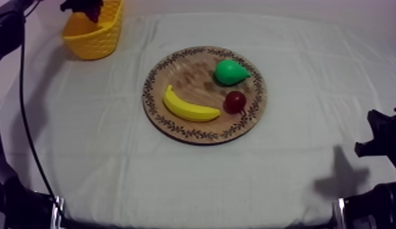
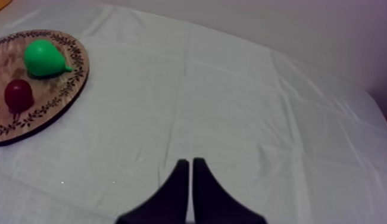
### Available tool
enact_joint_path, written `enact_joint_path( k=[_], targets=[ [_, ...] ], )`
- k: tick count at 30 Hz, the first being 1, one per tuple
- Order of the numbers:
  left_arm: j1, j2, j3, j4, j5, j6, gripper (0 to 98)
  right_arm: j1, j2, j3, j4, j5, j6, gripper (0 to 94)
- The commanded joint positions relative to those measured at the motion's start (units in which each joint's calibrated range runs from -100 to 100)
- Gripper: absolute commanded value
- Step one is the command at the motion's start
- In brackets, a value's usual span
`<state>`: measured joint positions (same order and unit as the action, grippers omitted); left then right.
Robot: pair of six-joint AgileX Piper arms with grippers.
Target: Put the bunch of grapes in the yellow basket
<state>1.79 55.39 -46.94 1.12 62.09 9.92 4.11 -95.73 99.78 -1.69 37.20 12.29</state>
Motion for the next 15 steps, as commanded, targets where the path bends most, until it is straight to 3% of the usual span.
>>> enact_joint_path(
  k=[1,9,15],
  targets=[
    [0.0,0.6,0.7,0.06,-0.4,0.1,47.3,0.0,0.0,0.0,0.0,0.0,0.0,0.5],
    [0.1,0.0,4.4,0.13,-3.3,0.4,49.2,0.0,0.0,0.0,0.0,0.0,0.0,0.5],
    [-0.2,-0.8,7.1,0.98,-6.4,-1.1,69.2,0.0,0.0,0.0,0.0,0.0,0.0,0.5]
  ],
)
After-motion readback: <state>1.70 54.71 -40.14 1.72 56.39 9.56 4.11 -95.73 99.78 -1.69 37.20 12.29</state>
